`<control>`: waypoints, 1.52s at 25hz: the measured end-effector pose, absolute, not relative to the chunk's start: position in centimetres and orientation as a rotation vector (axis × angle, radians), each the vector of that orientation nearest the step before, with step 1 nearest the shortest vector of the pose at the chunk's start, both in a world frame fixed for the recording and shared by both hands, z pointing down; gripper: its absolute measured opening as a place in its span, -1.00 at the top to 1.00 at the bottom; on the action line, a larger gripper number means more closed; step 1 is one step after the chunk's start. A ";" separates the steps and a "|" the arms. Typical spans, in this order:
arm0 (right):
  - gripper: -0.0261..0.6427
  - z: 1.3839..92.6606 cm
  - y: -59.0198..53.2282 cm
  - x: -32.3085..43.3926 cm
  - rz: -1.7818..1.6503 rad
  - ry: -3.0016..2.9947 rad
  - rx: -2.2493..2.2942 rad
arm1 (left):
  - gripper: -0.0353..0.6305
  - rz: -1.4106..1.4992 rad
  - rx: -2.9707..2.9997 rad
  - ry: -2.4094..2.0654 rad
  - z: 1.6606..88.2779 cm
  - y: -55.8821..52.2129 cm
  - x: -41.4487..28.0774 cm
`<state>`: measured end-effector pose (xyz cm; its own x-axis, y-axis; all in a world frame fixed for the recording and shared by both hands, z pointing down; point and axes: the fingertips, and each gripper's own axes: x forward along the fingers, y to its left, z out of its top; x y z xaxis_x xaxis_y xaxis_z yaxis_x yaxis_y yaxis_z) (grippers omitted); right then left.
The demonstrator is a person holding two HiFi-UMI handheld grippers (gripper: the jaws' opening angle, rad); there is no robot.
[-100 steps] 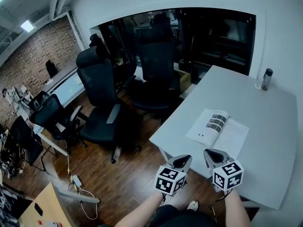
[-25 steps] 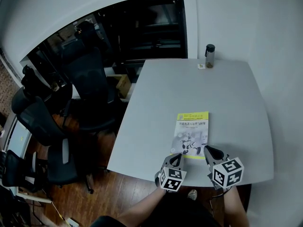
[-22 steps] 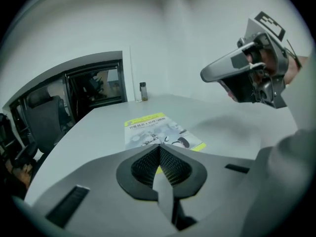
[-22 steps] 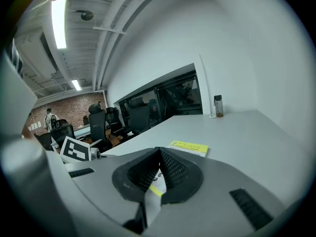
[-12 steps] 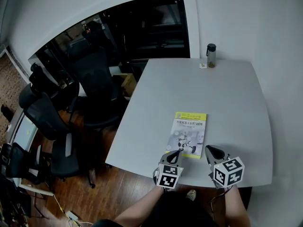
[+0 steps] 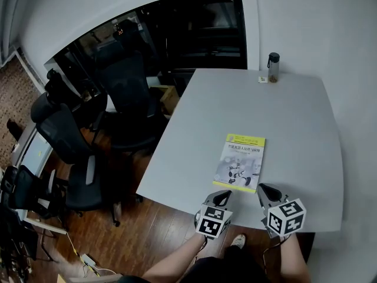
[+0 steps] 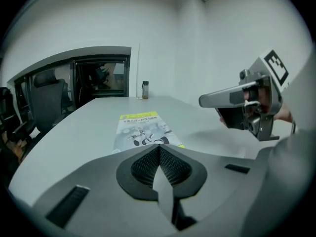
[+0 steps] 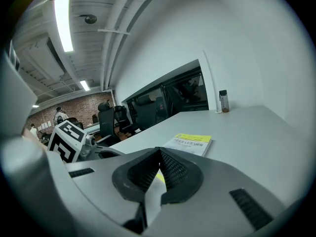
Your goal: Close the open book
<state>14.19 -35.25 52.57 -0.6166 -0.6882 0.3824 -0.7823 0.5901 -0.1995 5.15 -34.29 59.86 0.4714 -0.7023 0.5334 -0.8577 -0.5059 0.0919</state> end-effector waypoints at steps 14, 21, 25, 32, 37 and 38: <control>0.91 42.7 -25.9 7.7 0.222 -2.680 1.238 | 0.88 0.233 2.523 -1.397 44.2 -25.3 -0.6; 0.91 38.4 -20.7 5.5 0.112 -2.748 1.240 | 0.88 0.170 2.609 -1.423 39.2 -20.2 -2.1; 0.91 37.5 -18.8 4.8 0.088 -2.767 1.237 | 0.88 0.161 2.627 -1.424 38.3 -18.3 -2.4; 0.91 37.0 -16.9 3.6 0.066 -2.774 1.217 | 0.88 0.151 2.616 -1.425 38.4 -16.4 -3.1; 0.91 36.6 -16.3 3.1 0.058 -2.785 1.210 | 0.88 0.122 2.605 -1.415 38.4 -15.8 -3.2; 0.91 36.5 -16.2 3.1 0.056 -2.788 1.207 | 0.88 0.118 2.606 -1.415 38.3 -15.7 -3.1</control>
<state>3.09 -16.17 36.53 -0.6797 -0.7253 0.1091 -0.7291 0.6844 0.0074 -3.13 -15.74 38.33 0.5457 -0.8241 0.1521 -0.8379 -0.5337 0.1145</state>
